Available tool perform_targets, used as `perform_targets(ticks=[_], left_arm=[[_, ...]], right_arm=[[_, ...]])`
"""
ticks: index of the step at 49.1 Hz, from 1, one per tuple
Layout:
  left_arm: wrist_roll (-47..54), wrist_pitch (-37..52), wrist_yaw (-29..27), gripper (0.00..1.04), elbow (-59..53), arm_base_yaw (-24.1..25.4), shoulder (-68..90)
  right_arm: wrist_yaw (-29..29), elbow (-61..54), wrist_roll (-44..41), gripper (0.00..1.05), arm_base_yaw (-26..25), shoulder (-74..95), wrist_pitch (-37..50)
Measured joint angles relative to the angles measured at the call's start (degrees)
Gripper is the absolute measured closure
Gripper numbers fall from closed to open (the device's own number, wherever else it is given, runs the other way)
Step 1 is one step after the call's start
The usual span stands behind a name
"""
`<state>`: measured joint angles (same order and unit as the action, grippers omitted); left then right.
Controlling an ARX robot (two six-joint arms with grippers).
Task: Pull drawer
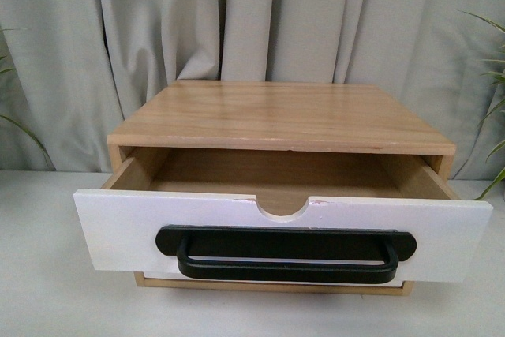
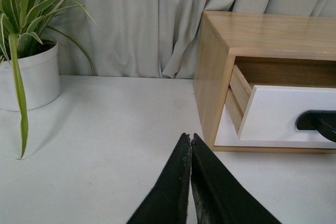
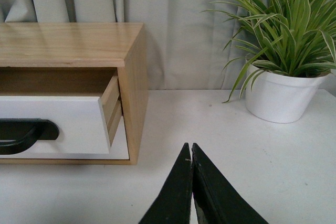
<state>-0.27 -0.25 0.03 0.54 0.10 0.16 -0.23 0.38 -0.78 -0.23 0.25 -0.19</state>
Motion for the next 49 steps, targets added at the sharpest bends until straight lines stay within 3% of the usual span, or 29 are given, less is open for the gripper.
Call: perform_targets(ticks=[11, 21, 24, 49], left_arm=[[0.00, 0.00, 0.00, 0.61, 0.00, 0.00, 0.00], [0.00, 0.00, 0.00, 0.14, 0.00, 0.00, 0.00], [0.02, 0.00, 0.00, 0.05, 0.00, 0.00, 0.00], [0.04, 0.00, -0.02, 0.06, 0.00, 0.00, 0.00]], right_arm=[[0.00, 0.00, 0.02, 0.66, 0.02, 0.00, 0.00], [0.00, 0.00, 0.02, 0.18, 0.00, 0.00, 0.00], [0.00, 0.00, 0.04, 0.08, 0.00, 0.00, 0.00], [0.00, 0.00, 0.13, 0.09, 0.02, 0.00, 0.00]])
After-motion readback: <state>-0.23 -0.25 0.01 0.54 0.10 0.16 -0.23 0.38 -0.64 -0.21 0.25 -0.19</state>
